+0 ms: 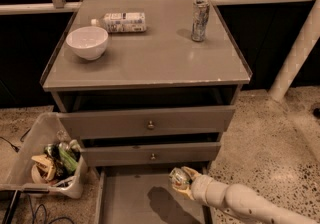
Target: Pick 7up can from bottom drawer and place on counter
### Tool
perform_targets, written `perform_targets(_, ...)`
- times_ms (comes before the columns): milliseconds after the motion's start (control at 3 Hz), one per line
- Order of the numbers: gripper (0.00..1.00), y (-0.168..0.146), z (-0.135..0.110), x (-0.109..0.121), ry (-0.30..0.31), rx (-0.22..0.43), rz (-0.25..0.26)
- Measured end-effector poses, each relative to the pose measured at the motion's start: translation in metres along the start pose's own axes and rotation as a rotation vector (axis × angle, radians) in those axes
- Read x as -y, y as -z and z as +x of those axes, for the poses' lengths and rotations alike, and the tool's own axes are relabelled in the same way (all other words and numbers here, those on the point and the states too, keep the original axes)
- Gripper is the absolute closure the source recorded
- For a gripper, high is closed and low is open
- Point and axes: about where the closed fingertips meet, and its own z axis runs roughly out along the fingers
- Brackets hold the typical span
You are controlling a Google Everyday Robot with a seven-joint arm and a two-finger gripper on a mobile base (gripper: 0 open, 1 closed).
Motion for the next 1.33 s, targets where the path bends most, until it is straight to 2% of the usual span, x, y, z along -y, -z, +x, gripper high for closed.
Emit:
perform_targets(333, 1.00, 0.044, -0.048, 0.018, 0.009, -0.021, 0.088)
perform_targets(667, 1.00, 0.075, -0.084, 0.041, 0.083, -0.043, 0.153)
perform_targets(1000, 1.00, 0.076, -0.085, 0.042, 0.087, -0.043, 0.155)
perform_targets(1333, 1.00, 0.087, -0.096, 0.053, 0.095, -0.028, 0.136)
